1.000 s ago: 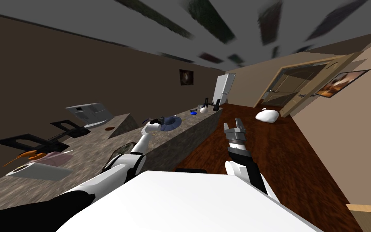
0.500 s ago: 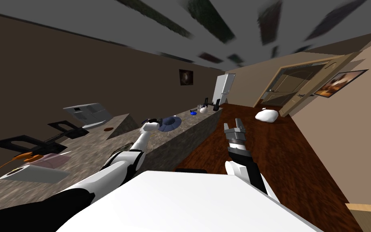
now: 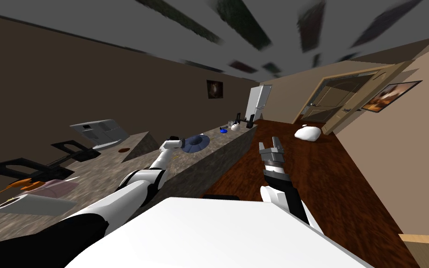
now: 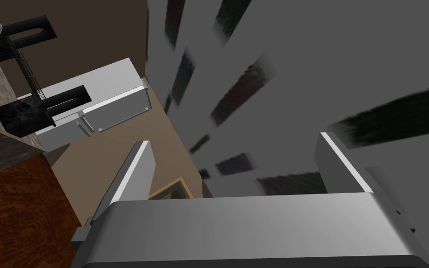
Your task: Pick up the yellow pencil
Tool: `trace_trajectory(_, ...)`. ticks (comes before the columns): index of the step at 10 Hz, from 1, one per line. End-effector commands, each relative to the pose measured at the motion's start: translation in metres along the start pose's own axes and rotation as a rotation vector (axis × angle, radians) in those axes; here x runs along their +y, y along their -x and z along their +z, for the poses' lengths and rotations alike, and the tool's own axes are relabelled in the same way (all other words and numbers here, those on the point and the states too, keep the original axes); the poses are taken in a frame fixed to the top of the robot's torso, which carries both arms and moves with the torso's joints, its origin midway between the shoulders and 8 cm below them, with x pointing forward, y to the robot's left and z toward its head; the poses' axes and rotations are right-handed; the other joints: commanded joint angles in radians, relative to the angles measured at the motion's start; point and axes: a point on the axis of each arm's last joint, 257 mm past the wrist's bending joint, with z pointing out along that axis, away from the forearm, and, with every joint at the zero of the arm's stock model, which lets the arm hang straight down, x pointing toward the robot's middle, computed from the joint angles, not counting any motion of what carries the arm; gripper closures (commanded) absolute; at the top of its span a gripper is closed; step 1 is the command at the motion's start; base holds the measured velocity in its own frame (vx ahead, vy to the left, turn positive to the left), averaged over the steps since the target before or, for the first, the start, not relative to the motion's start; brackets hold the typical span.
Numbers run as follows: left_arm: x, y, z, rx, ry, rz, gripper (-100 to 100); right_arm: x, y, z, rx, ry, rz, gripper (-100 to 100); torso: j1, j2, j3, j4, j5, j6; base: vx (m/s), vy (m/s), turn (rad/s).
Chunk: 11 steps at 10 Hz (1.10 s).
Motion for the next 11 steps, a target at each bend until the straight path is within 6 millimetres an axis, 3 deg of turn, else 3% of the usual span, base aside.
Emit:
trace_trajectory(1,0.012,0.020,0.000,-0.019,0.062,-0.047,-100,0.000,0.000,0.000,0.000,0.000,0.000,0,0.000,0.000,0.000,0.000,0.000,0.000,0.011,0.012,-0.021)
trace_trajectory(3,0.022,0.020,-0.001,-0.018,0.100,-0.048,-100,0.000,0.000,0.000,0.000,0.000,0.000,0,0.001,0.000,0.000,0.000,0.000,0.000,0.010,0.014,-0.005)
trace_trajectory(4,0.022,0.033,-0.003,-0.028,0.137,-0.089,-100,0.000,0.000,0.000,0.000,0.000,0.000,0,0.000,0.000,0.000,0.000,0.000,0.000,0.014,0.015,-0.020)
trace_trajectory(5,0.040,0.035,-0.002,-0.031,0.184,-0.096,-100,0.000,0.000,0.000,0.000,0.000,0.000,0,0.000,0.000,0.000,0.000,0.000,0.000,0.017,0.018,-0.011)
trace_trajectory(6,0.038,0.047,-0.005,-0.039,0.208,-0.138,-100,0.000,0.000,0.000,0.000,0.000,0.000,0,0.000,0.000,0.000,0.000,0.000,0.000,0.018,0.028,-0.024)
trace_trajectory(7,0.058,0.048,-0.004,-0.043,0.262,-0.147,-100,0.000,0.000,0.000,0.000,0.000,0.000,0,0.001,0.000,0.000,0.000,0.000,0.000,0.018,0.026,-0.011)
trace_trajectory(8,0.056,0.058,-0.009,-0.046,0.286,-0.188,-100,0.000,0.000,0.000,0.000,0.000,0.000,0,0.001,0.000,0.000,0.000,0.000,0.000,0.024,0.032,-0.011)
trace_trajectory(9,0.078,0.059,-0.009,-0.049,0.346,-0.198,-100,0.000,0.000,0.000,0.000,0.000,0.000,0,0.002,-0.001,0.000,0.000,0.000,0.000,0.023,0.034,-0.012)
trace_trajectory(11,0.091,0.067,-0.014,-0.054,0.405,-0.248,-100,0.000,0.000,0.000,0.000,0.000,0.000,0,0.001,0.000,0.000,0.000,0.000,0.000,0.010,0.019,-0.008)
